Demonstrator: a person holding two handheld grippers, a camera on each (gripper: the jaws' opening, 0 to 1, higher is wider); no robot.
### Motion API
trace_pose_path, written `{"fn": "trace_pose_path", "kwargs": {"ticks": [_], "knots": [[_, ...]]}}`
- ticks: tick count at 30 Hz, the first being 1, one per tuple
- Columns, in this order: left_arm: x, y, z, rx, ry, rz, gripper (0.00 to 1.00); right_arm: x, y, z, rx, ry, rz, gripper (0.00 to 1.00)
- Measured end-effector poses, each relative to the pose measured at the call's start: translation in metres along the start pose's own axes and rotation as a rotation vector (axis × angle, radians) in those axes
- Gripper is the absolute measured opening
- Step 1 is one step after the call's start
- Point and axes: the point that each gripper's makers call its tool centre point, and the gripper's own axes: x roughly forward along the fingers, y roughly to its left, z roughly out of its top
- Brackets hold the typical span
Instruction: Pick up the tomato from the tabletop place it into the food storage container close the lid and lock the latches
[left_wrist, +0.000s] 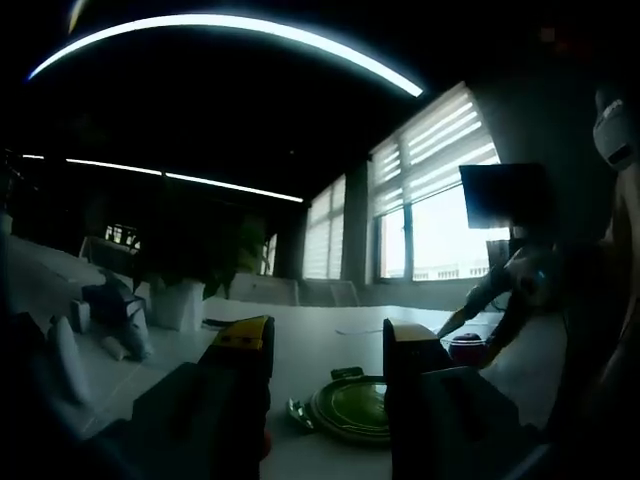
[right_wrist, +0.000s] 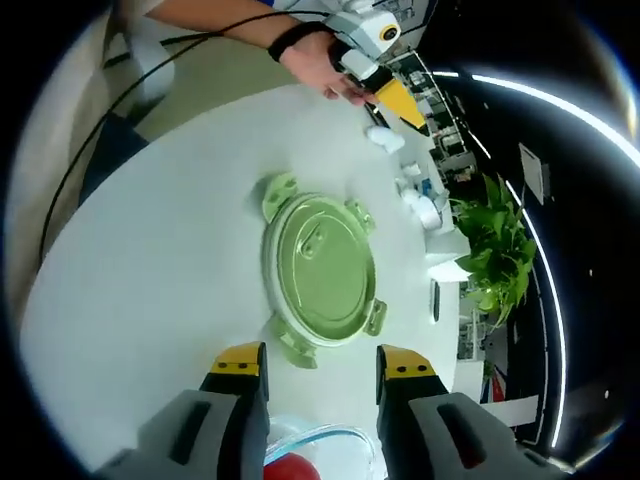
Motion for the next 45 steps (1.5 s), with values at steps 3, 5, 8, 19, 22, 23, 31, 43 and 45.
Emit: {"fn": "trace_pose_path", "kwargs": {"ticks": [3,5,8,19,22,23,31,43,45], "knots": [[0.000,0.000,0.000,0.002,0.000,-0.002,0.40,0.007,0.003,-0.002,-0.048,0.022,0.005,0.38],[0.000,0.000,0.000,0.005,0.001,-0.003,0.40,0.010,0.005,-0.004,-0.070,0.035,0.004,0.38],[0.000,0.000,0.001,0.002,-0.003,-0.004,0.40,0.012,0.007,-0.003,-0.077,0.037,0.010,0.38],[-0.001,0.000,-0.005,0.009,0.012,-0.005,0.40,0.020,0.006,-0.005,-0.187,0.085,-0.020,0.35],[-0.003,0.001,-0.004,0.003,0.006,-0.002,0.40,0.022,0.006,-0.003,-0.207,0.090,-0.029,0.35],[-0.003,0.002,-0.004,0.003,0.004,0.001,0.40,0.022,0.006,-0.002,-0.223,0.095,-0.029,0.35],[-0.005,0.003,-0.003,-0.006,-0.001,0.001,0.40,0.028,0.006,-0.005,-0.356,0.156,-0.051,0.32],[-0.004,0.005,-0.004,-0.005,-0.001,0.000,0.40,0.036,0.021,-0.005,-0.659,0.214,0.013,0.20],[-0.004,0.006,-0.005,-0.006,-0.001,0.002,0.40,0.036,0.023,-0.006,-0.670,0.222,0.023,0.19]]}}
